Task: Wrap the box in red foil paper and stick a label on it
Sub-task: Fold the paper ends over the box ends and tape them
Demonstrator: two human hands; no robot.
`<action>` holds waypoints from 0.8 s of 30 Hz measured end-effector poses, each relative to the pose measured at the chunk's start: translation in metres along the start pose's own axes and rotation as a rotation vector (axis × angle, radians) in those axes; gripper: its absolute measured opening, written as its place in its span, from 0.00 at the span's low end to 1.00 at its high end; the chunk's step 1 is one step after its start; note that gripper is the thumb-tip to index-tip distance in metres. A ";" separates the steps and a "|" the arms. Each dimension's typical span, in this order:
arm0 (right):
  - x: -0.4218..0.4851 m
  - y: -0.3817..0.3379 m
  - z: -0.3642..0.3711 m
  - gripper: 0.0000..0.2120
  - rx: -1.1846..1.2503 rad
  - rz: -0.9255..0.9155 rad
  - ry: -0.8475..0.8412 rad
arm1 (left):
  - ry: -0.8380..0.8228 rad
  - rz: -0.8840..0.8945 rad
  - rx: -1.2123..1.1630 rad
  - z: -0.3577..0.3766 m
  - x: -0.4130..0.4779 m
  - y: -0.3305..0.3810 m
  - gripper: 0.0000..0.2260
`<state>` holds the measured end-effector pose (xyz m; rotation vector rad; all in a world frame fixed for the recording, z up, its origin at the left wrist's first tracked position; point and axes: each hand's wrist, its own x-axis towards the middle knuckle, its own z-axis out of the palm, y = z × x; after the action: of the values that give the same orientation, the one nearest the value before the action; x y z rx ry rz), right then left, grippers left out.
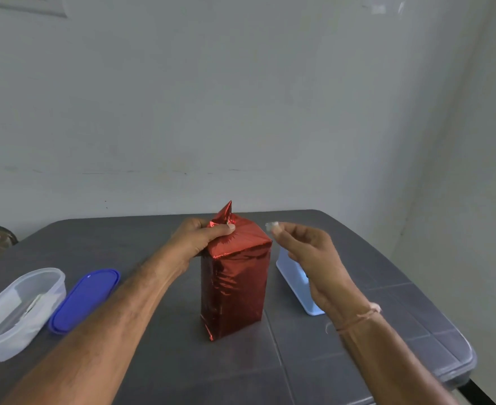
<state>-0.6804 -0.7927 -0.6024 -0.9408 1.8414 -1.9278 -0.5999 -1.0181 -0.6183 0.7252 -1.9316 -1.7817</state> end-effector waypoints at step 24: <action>0.053 0.019 0.047 0.14 -0.463 0.076 0.249 | 0.004 0.054 -0.010 0.000 -0.005 0.007 0.10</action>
<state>-0.6926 -0.8647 -0.6105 -0.7622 2.4982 -1.6646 -0.5968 -1.0143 -0.6114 0.6664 -1.9203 -1.7550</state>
